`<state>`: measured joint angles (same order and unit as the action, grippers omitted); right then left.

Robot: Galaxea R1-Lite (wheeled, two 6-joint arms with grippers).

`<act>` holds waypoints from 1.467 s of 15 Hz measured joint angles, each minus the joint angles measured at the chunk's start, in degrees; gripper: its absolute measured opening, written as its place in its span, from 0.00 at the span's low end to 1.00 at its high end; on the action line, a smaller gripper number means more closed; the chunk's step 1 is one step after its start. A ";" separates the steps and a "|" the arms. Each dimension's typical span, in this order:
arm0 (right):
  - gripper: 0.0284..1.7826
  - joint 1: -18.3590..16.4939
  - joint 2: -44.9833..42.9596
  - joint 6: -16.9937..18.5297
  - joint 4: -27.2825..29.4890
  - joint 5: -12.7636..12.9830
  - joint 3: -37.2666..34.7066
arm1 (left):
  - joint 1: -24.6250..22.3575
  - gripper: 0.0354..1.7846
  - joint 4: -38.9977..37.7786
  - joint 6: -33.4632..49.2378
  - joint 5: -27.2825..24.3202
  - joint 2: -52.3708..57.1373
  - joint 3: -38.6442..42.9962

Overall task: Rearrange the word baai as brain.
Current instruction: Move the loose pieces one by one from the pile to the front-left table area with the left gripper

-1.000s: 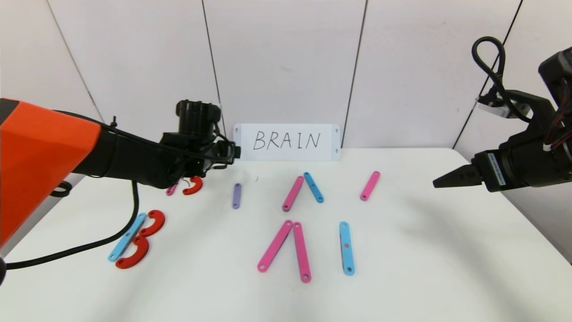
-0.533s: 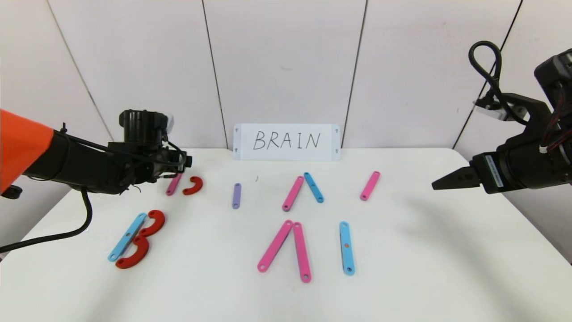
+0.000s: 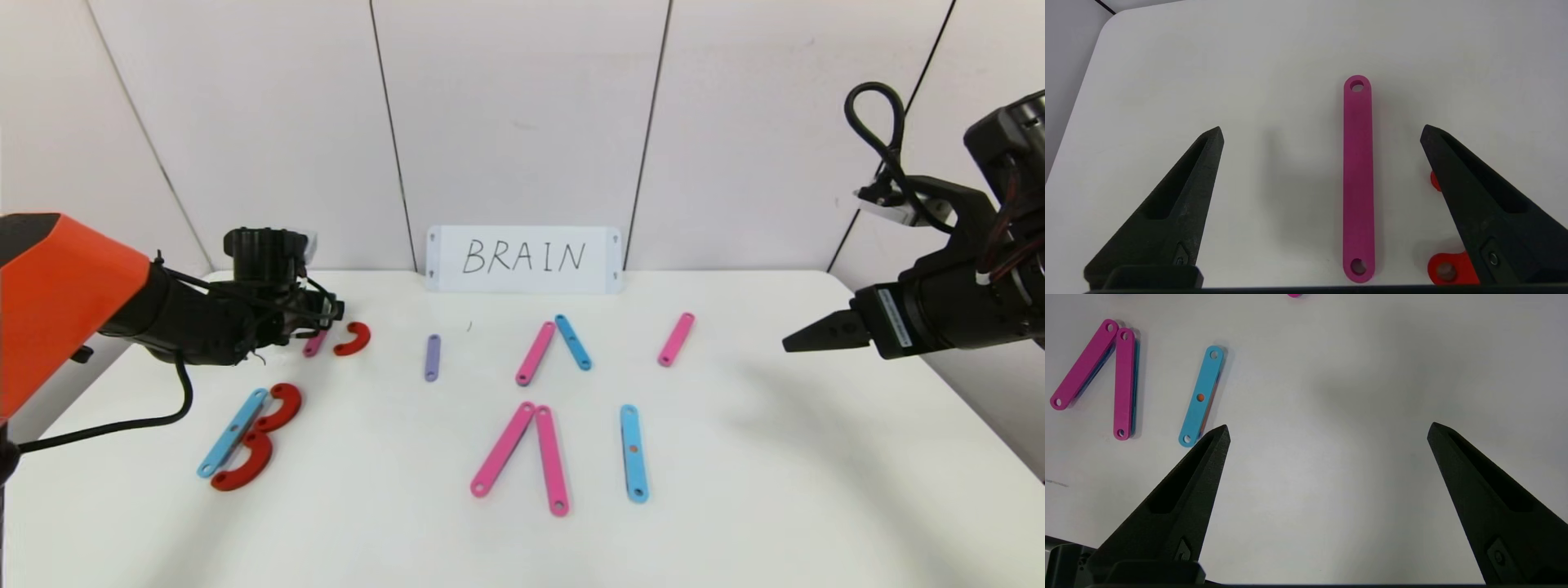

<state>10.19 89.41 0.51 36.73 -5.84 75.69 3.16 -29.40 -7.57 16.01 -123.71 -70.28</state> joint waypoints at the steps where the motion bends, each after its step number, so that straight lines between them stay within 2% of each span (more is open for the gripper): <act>1: 0.95 0.04 0.04 0.01 -0.02 0.00 0.00 | -0.05 0.94 0.28 0.18 -0.05 -0.49 -0.30; 6: 0.95 0.06 0.06 0.01 -0.02 0.00 -0.09 | 0.01 0.94 1.51 2.65 -0.38 -1.54 -0.98; 11: 0.95 0.06 0.01 0.01 -0.02 0.00 -0.11 | 0.06 0.94 11.82 12.08 -1.38 -1.62 -6.24; 16: 0.95 0.20 -0.22 0.01 -0.02 0.06 -0.20 | -0.10 0.94 12.26 13.13 -5.16 -1.79 -6.92; 22: 0.95 0.24 -0.27 0.01 -0.02 0.09 -0.20 | -0.85 0.94 14.77 13.08 -5.23 -2.30 -7.31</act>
<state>10.44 89.14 0.52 36.71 -5.75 75.50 2.30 -14.63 5.51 10.78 -126.01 -77.59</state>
